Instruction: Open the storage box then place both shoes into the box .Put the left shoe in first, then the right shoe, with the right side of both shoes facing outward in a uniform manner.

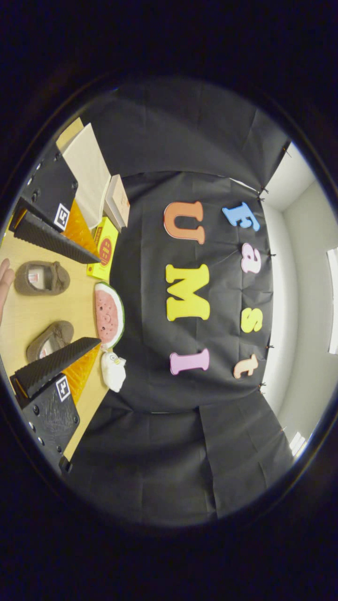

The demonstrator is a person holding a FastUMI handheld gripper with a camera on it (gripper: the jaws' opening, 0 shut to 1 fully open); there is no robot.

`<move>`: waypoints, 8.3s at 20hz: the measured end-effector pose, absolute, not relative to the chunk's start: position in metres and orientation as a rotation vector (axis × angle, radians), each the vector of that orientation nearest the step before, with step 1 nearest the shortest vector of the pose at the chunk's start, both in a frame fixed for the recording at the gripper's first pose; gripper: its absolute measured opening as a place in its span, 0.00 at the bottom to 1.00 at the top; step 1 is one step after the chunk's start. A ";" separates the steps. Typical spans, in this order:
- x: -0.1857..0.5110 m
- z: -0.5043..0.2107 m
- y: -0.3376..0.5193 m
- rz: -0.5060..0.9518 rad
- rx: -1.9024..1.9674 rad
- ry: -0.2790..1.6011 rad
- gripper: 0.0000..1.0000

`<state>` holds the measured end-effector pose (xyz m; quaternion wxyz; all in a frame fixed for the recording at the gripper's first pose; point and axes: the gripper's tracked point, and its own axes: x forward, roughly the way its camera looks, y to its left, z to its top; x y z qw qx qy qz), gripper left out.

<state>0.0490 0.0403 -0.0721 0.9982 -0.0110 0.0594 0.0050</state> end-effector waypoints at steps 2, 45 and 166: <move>0.059 -0.083 0.049 0.031 -0.001 0.142 0.96; 0.117 -0.191 0.216 0.547 0.653 1.044 0.40; 0.092 -0.161 0.309 0.323 0.249 1.097 0.00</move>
